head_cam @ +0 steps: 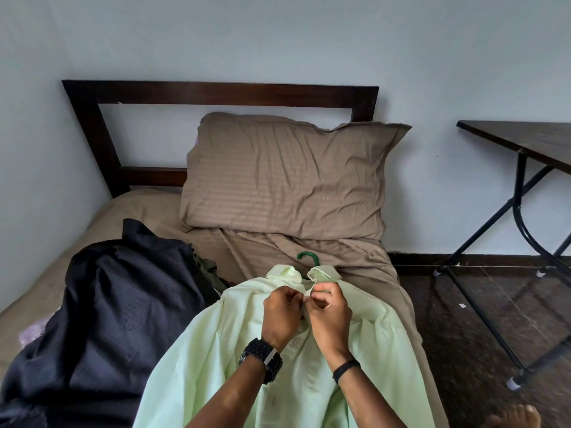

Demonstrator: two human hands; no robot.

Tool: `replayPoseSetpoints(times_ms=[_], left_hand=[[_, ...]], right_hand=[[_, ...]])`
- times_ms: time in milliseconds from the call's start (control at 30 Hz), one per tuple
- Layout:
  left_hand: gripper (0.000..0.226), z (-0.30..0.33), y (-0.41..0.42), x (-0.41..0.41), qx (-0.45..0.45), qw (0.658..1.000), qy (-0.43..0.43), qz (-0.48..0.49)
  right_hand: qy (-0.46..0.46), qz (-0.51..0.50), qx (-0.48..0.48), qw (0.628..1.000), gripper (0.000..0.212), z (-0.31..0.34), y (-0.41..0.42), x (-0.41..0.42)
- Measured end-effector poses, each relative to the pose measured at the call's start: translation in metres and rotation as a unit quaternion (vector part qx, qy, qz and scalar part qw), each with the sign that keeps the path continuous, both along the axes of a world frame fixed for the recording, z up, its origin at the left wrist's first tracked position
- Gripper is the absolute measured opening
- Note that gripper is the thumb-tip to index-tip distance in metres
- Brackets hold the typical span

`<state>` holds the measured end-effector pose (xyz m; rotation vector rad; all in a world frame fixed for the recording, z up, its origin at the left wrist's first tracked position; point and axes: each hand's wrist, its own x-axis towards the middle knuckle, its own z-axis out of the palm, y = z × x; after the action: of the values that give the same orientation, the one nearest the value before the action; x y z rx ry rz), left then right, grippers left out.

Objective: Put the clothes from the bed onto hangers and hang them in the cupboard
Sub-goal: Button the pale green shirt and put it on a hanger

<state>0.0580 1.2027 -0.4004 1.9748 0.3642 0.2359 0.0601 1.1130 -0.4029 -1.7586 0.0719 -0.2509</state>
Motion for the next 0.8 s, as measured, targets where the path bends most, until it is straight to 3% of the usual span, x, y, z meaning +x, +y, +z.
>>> replayPoseSetpoints(times_ms=[300, 467, 633, 700, 800], left_hand=[[0.013, 0.001, 0.002, -0.001, -0.019, 1.000, -0.007, 0.011], [0.014, 0.000, 0.003, 0.001, -0.007, 1.000, -0.008, 0.018], [0.013, 0.001, 0.001, 0.001, -0.032, 0.999, -0.017, 0.002], [0.015, 0.001, 0.000, 0.000, -0.064, 0.998, -0.010, 0.002], [0.020, -0.002, 0.000, -0.002, -0.184, 0.983, 0.008, 0.004]], right_hand=[[0.008, 0.031, 0.000, 0.999, 0.024, 0.000, -0.003, 0.005], [0.002, 0.042, 0.009, 0.999, 0.015, -0.004, -0.007, 0.006], [0.044, 0.066, 0.062, 0.995, 0.028, -0.008, -0.014, 0.010], [0.039, 0.057, 0.067, 0.995, 0.029, -0.009, -0.014, 0.010], [0.030, 0.048, 0.075, 0.996, 0.027, -0.010, -0.012, 0.009]])
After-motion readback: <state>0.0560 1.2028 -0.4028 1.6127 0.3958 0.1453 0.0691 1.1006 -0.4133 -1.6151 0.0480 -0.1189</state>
